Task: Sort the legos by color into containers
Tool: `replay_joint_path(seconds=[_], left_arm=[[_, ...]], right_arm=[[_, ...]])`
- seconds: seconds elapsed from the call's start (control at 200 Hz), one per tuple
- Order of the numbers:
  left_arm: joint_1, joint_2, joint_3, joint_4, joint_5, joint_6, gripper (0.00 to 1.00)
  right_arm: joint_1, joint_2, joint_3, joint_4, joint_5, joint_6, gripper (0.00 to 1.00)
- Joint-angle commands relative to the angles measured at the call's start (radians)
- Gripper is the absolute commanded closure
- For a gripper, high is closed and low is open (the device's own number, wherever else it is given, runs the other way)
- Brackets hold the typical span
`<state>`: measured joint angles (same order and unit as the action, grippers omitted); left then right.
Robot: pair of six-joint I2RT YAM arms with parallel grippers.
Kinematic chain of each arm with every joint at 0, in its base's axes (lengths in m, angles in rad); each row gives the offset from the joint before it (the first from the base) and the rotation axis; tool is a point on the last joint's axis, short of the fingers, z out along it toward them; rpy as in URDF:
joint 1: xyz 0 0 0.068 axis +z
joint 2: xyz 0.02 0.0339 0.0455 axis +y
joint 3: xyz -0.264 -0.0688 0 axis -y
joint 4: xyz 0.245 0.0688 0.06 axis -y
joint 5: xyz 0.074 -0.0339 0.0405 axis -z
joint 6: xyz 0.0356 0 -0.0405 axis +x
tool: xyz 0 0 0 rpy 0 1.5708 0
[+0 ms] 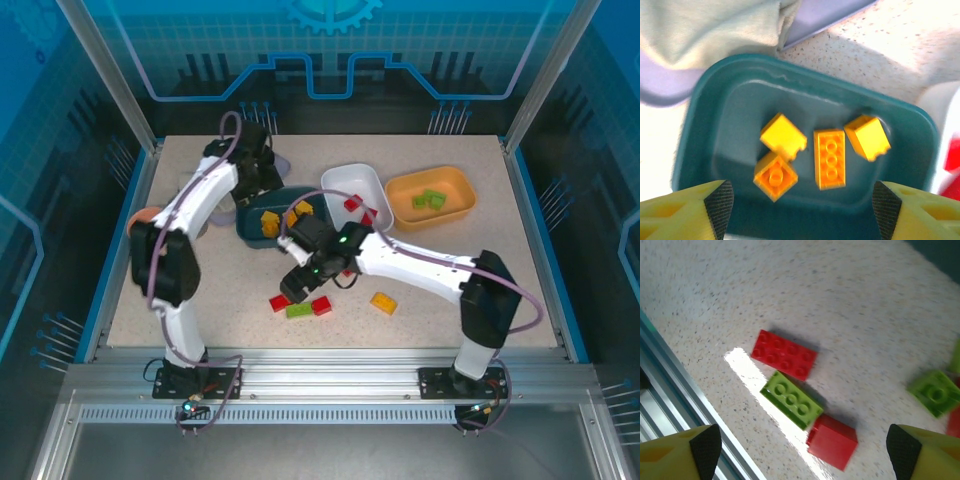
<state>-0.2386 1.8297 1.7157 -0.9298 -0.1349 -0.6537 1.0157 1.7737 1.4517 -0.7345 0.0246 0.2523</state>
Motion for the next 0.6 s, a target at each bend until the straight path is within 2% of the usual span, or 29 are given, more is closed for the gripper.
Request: replay_joint_path(seconds=[0.0,0.13,0.325,0.405,0.59], left_arm=[[-0.004,-0.223,-0.134,-0.014,-0.032,-0.058,0.22],[-0.009,-0.469,-0.308,-0.029,-0.074,-0.133,0.20],[-0.021,-0.765,-0.479,-0.084,-0.121,-0.214,0.19],[-0.021,-0.846,-0.508,-0.117,-0.124,-0.231,0.16],[-0.022,-0.954,-0.501,-0.191,-0.131,-0.213,0.15]], right_arm=[[0.064,0.089,0.079,-0.070,0.061,-0.057,0.07],[0.089,0.241,0.239,-0.180,0.106,0.064,0.03],[0.090,0.408,0.436,-0.334,0.135,0.280,0.03],[0.092,0.449,0.477,-0.376,0.152,0.349,0.03],[0.110,0.519,0.534,-0.398,0.170,0.464,0.03]])
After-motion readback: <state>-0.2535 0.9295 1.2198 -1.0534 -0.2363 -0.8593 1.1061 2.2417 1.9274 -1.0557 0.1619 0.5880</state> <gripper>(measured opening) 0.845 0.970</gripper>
